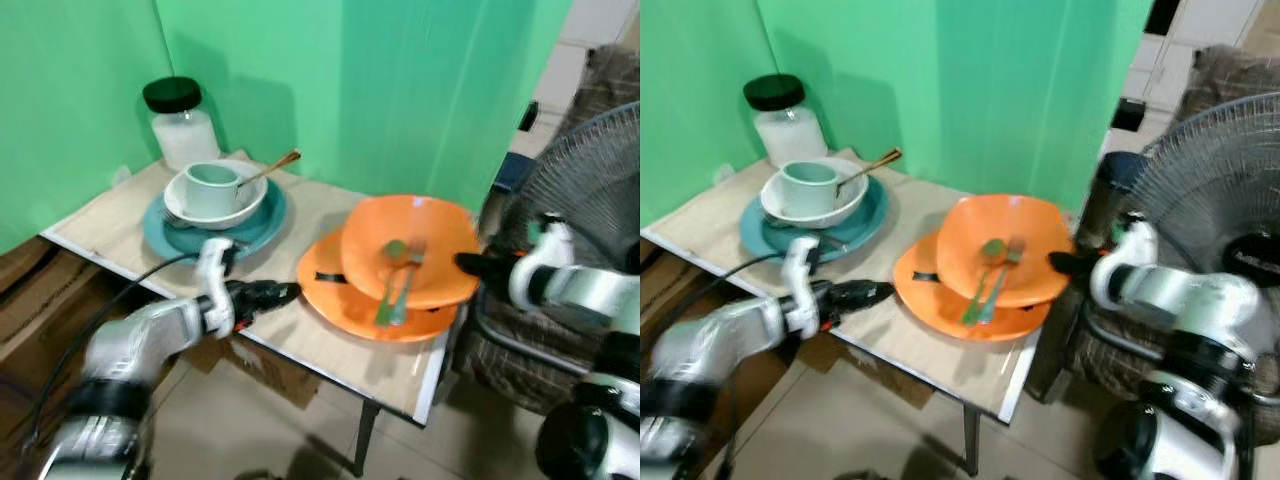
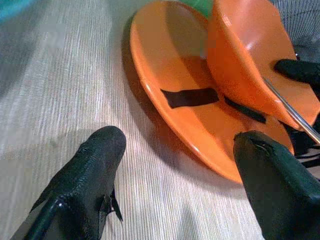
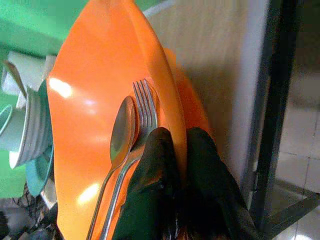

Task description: Setting the table

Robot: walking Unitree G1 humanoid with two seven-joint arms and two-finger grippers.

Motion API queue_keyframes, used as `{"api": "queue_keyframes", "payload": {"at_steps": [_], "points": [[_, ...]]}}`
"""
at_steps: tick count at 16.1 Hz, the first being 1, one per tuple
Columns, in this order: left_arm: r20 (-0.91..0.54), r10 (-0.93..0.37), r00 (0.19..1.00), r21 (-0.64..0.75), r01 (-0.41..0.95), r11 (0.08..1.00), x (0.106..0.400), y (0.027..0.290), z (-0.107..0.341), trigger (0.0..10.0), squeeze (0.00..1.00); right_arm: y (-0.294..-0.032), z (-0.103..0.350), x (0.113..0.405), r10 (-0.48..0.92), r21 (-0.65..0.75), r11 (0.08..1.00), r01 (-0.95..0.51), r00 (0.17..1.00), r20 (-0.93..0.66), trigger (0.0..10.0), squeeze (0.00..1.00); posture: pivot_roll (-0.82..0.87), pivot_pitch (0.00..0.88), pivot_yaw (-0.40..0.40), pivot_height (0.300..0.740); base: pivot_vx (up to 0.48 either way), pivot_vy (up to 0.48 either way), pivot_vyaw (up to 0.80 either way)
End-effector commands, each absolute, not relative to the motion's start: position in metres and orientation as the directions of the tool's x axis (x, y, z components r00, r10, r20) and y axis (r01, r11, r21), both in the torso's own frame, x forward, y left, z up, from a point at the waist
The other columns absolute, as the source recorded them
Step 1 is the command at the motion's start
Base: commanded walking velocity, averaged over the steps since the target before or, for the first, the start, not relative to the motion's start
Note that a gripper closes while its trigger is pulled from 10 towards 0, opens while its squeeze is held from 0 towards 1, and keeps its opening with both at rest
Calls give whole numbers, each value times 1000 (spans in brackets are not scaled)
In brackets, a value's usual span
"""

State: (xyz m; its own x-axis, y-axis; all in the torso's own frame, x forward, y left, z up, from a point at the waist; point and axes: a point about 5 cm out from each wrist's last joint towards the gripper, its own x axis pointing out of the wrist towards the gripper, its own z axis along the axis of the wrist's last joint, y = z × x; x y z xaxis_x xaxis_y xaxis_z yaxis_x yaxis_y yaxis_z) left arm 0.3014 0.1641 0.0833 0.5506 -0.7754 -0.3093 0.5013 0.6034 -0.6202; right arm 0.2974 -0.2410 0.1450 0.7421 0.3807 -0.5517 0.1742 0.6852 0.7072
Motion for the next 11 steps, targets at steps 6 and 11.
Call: {"api": "queue_keyframes", "payload": {"at_steps": [6,11], "points": [[-333,-799,501,-641,502,581,314,153,78,10000,0,-252,162,293,356,723,675,147,794,-493,0,0,-21,0,69,740,0,0,0],[-339,-822,457,-640,528,558,322,139,73,3882,0,-253,164,290,353,724,673,152,794,-495,0,0,-32,0,76,740,0,0,0]]}}
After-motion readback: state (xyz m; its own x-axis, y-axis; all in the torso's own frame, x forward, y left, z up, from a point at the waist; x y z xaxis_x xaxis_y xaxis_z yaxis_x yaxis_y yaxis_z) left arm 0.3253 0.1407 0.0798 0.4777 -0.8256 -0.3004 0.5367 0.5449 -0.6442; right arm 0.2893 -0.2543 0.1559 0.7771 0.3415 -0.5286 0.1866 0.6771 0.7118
